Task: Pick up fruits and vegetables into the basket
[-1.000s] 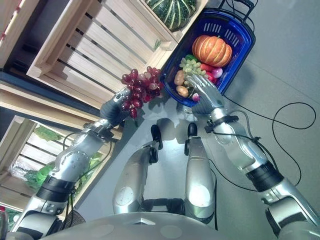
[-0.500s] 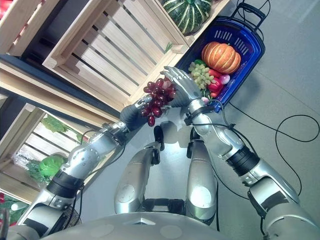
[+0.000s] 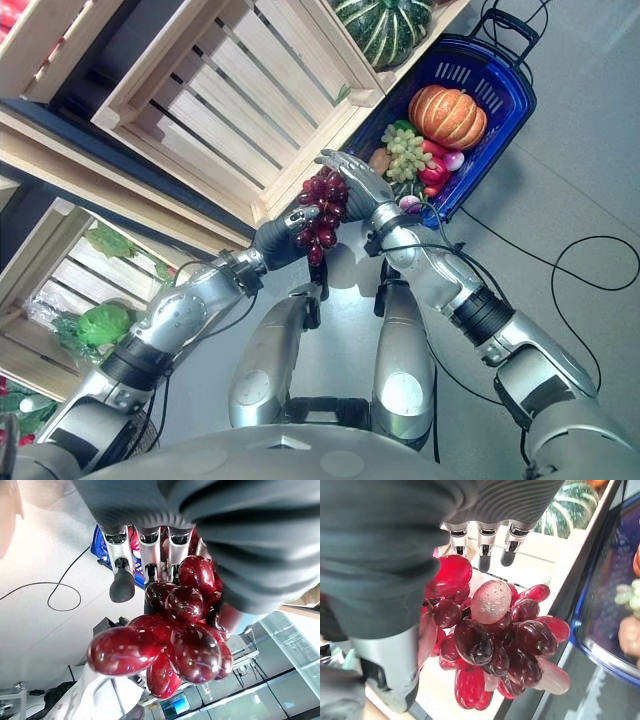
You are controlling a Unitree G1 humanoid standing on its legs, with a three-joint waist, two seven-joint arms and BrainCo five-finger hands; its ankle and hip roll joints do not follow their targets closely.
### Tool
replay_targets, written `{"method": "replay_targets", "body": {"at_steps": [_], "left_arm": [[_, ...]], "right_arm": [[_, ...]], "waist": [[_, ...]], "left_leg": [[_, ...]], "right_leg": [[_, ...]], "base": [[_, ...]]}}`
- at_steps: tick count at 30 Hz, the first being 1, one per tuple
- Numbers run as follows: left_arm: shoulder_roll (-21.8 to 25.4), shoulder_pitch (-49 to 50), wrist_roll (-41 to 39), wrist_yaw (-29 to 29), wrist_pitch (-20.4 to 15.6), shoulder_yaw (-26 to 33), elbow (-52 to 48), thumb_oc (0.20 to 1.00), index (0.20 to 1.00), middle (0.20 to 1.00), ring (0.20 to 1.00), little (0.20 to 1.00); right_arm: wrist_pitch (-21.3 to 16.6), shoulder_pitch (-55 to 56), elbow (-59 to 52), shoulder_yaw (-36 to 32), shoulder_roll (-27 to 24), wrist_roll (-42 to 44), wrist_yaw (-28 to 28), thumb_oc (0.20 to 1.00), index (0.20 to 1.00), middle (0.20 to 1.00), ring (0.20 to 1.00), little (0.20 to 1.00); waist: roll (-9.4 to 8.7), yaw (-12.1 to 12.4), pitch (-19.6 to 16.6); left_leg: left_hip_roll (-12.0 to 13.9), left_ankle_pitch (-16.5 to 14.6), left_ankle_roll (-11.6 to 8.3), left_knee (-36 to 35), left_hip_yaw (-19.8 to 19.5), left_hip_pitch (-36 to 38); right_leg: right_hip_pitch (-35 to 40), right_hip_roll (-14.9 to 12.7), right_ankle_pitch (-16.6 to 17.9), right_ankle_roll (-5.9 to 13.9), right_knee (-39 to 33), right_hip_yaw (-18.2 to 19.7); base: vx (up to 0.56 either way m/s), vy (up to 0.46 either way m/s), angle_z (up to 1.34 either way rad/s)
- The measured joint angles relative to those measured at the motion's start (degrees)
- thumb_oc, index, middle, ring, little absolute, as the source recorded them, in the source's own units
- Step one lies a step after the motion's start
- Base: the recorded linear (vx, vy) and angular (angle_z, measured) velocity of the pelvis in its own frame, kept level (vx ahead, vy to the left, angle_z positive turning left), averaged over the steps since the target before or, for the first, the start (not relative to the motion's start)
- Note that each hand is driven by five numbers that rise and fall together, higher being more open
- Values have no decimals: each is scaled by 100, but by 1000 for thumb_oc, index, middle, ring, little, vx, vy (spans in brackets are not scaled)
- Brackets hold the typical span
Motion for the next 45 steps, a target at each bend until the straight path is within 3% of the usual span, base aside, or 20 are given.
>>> {"method": "replay_targets", "body": {"at_steps": [8,19,20,21,24,28,34,41,45], "left_arm": [[30,-104,7,-138,-75,-41,22,200,200,200,200,200],[25,-165,1,-30,-158,-83,16,200,200,200,200,200],[-5,-165,1,14,-164,-85,16,940,940,940,940,940],[-21,-172,1,53,-169,-92,16,1000,1000,1000,1000,1000],[-48,-230,8,41,-181,-145,6,1000,1000,1000,1000,1000],[-82,-434,300,-454,-244,-365,-20,1000,1000,1000,1000,1000],[-92,-474,983,-790,-242,-541,-30,1000,1000,1000,1000,1000],[199,-30,1317,-762,261,-532,114,1000,1000,1000,1000,1000],[458,287,2003,-751,267,-497,322,1000,1000,1000,1000,1000]], "right_arm": [[60,-299,172,120,-41,160,641,200,200,200,200,200],[219,-283,180,106,-28,424,556,200,200,200,200,200],[269,-272,179,77,-13,480,466,200,200,200,200,200],[298,-251,180,76,-2,553,374,200,200,200,200,200],[310,-133,180,4,14,661,104,200,200,200,200,200],[187,184,186,-332,-14,712,-328,200,200,200,200,200],[-278,495,192,-738,-99,687,-911,200,200,200,200,200],[-644,508,89,-1559,-783,546,-1366,200,200,200,200,200],[-706,617,76,-2087,-1189,713,-1399,200,200,200,200,200]], "waist": [[-1,25,0],[-1,30,0],[-1,27,0],[-1,20,0],[-2,0,0],[-4,-35,0],[-5,-84,1],[-4,-68,1],[-2,-1,2]], "left_leg": [[-17,2,3,11,-22,-10],[-17,-5,8,7,-7,-36],[-17,-12,4,6,1,-39],[-17,-14,4,4,3,-41],[-17,-27,-2,3,3,-60],[-17,-14,21,18,10,-193],[3,-42,16,17,21,-212],[30,-53,4,48,21,-446],[18,-46,4,92,26,-679]], "right_leg": [[6,-4,1,3,-10,-24],[-22,1,-5,13,-24,-16],[-27,1,-7,15,-26,-10],[-29,2,-7,16,-29,-9],[-45,5,-9,20,-41,-10],[-162,6,9,0,-44,-13],[-159,32,14,-4,-102,-12],[-382,41,2,13,-89,-42],[-635,-18,13,-11,5,-114]], "base": [[-3,-12,1],[0,0,0],[0,0,0],[0,0,0],[0,0,0],[0,0,0],[0,1,-1],[-9,-6,0],[-45,-25,1]]}}
